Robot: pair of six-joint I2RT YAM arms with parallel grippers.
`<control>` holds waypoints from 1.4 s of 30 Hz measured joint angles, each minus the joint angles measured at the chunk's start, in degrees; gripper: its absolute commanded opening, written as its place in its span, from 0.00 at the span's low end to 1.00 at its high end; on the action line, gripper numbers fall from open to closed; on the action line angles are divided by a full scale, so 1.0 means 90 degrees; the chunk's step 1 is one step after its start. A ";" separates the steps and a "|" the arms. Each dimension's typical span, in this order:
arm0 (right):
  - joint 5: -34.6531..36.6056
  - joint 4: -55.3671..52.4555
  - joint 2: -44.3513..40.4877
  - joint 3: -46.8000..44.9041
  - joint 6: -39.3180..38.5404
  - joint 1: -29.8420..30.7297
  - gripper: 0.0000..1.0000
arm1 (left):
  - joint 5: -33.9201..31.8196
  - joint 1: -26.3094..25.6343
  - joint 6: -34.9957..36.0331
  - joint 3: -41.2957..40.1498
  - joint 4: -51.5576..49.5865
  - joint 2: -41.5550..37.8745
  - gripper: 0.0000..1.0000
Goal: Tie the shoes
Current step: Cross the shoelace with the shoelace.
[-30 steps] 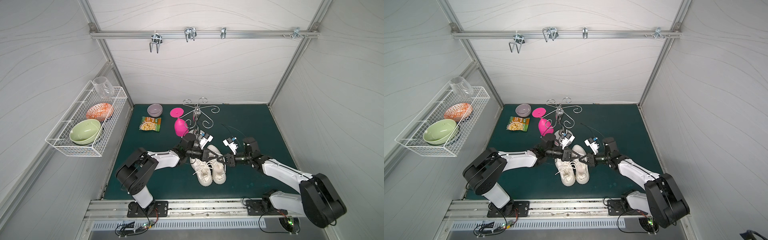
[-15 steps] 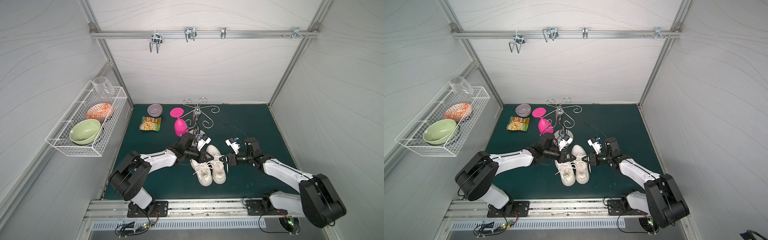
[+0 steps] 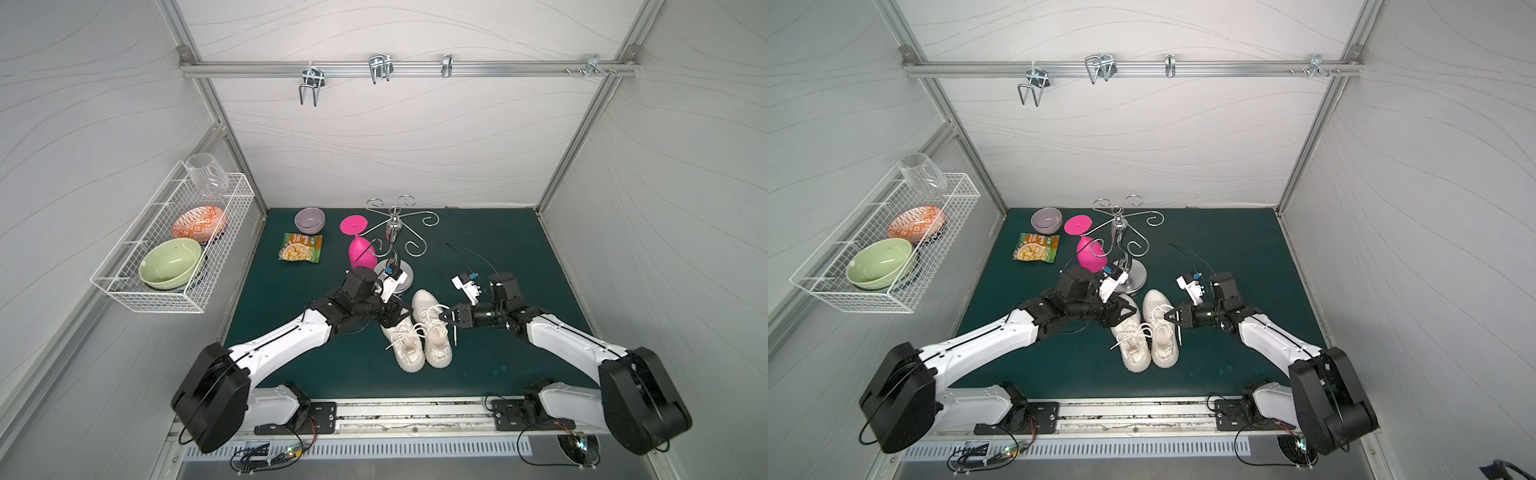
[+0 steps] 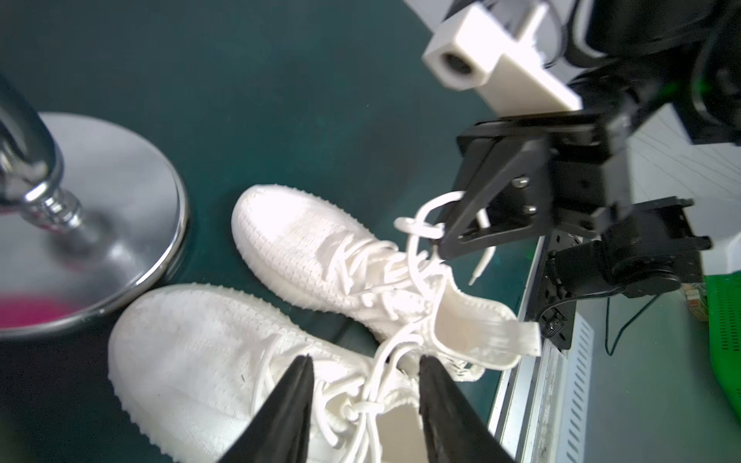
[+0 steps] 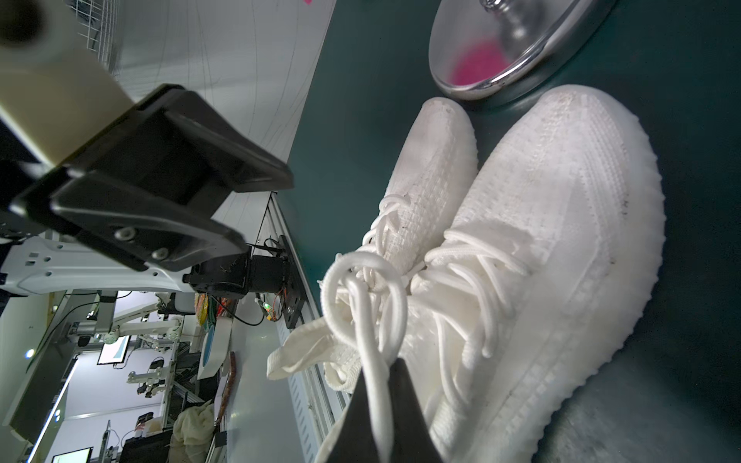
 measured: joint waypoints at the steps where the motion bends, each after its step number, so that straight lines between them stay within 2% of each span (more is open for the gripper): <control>1: 0.0000 -0.0036 0.0019 0.0046 0.0029 -0.0002 0.00 | 0.0007 -0.0158 0.0104 0.0000 0.0083 -0.0114 0.41; 5: 0.0000 -0.0102 0.0121 0.0175 0.0121 -0.0007 0.00 | -0.0005 -0.0920 0.0646 0.0007 0.0367 0.0002 0.40; 8: -0.0002 -0.0107 0.0143 0.0180 0.0192 -0.0049 0.00 | -0.0010 -0.1205 0.0991 0.0007 0.0554 0.0396 0.42; 22: -0.0180 -0.0107 0.0146 0.0163 0.0243 -0.0192 0.00 | -0.0296 -0.1350 0.1953 0.0182 0.1280 0.1326 0.43; 38: -0.0425 -0.0100 0.0146 0.0124 0.0342 -0.0233 0.00 | -0.0869 -0.1394 0.2436 0.0576 0.1474 0.2137 0.43; 41: -0.0476 -0.0100 0.0146 0.0124 0.0342 -0.0233 0.00 | -0.0928 -0.1394 0.2455 0.0629 0.1396 0.2285 0.39; 42: -0.0486 -0.0100 0.0146 0.0124 0.0342 -0.0233 0.00 | -0.0937 -0.1394 0.2460 0.0663 0.1384 0.2334 0.34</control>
